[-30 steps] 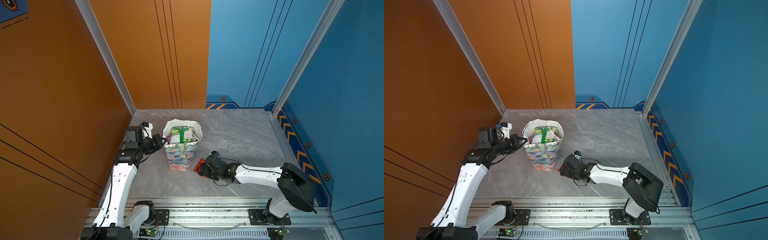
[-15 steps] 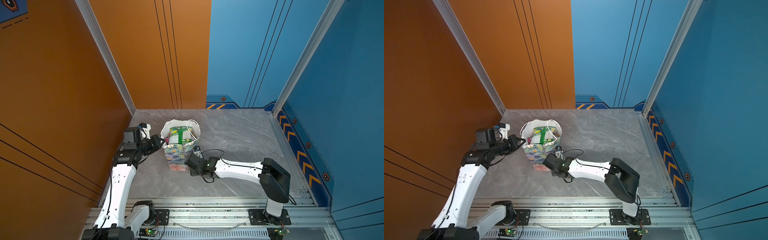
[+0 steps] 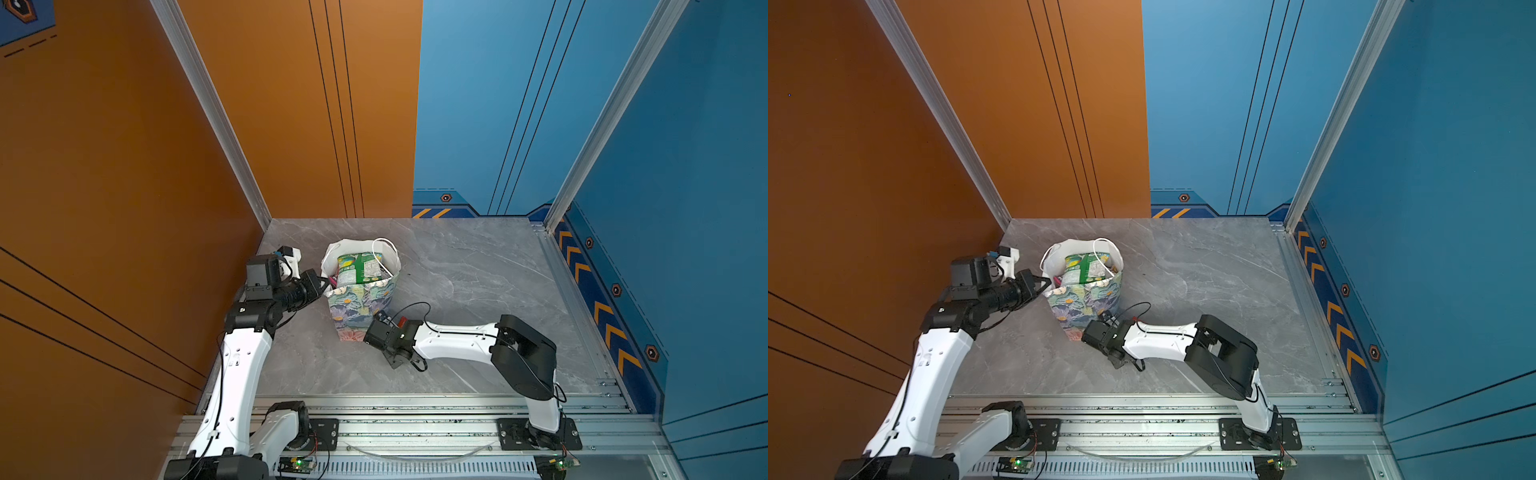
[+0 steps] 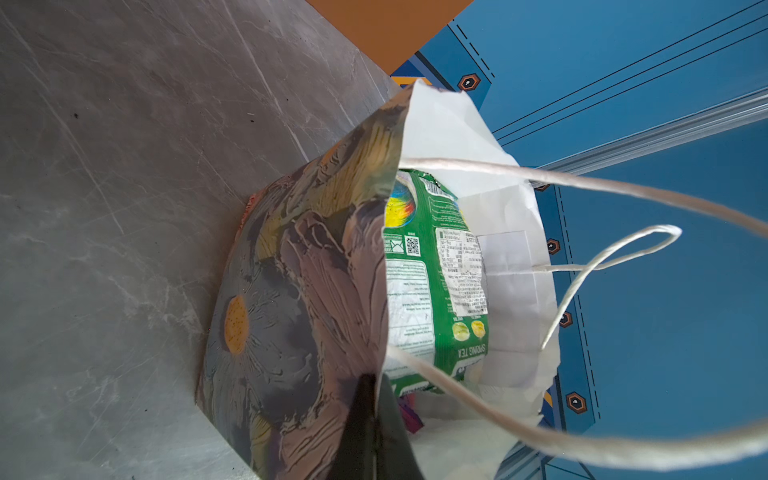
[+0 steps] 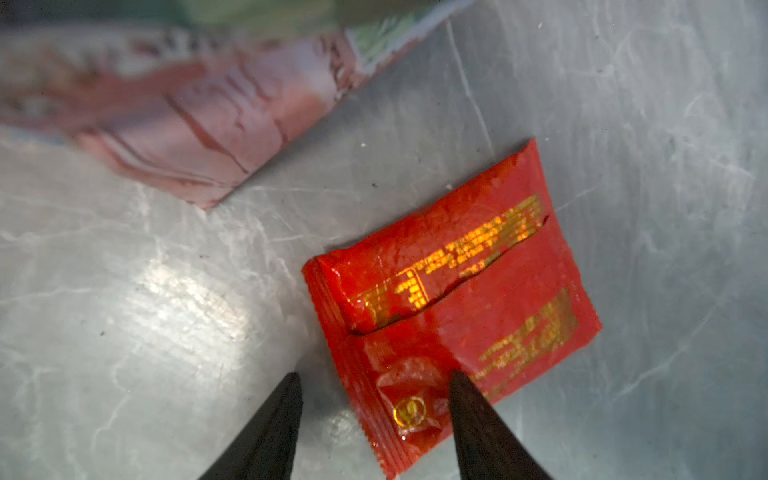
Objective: Place the snacks into the paper bag
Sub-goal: 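Lower the right gripper onto the red sachet's edge and close it, then lift the red sachet high with the right gripper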
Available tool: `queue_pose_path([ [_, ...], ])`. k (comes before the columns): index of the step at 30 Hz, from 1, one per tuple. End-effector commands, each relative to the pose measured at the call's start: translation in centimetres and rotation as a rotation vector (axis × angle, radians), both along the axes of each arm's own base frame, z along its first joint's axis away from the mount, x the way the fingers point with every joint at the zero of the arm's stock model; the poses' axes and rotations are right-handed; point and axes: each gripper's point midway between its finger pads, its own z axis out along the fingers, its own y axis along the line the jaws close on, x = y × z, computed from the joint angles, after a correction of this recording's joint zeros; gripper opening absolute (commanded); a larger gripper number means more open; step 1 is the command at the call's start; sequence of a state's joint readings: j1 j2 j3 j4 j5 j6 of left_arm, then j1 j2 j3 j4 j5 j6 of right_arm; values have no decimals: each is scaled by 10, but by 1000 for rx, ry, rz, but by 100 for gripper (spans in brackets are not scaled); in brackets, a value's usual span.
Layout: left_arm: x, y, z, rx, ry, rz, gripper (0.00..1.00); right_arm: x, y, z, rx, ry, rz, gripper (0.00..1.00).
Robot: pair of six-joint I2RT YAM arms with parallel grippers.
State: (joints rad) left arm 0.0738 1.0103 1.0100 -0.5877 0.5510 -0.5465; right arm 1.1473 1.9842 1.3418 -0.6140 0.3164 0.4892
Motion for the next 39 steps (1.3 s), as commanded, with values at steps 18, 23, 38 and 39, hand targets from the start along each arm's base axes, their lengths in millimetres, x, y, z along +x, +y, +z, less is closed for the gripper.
queue_pose_path([
  [18, -5, -3, 7, -11, -34, -29, 2, 12, -22, 1, 65, 7, -71, 8],
  [23, -5, -4, 9, -13, -36, -30, 2, 10, -30, 14, 130, -7, -106, 0],
  [38, -5, -5, 11, -20, -36, -28, 2, 42, -79, 119, 470, -72, -318, 0],
  [39, -5, -5, 11, -21, -37, -28, 2, 47, -84, 130, 496, -87, -330, 0],
])
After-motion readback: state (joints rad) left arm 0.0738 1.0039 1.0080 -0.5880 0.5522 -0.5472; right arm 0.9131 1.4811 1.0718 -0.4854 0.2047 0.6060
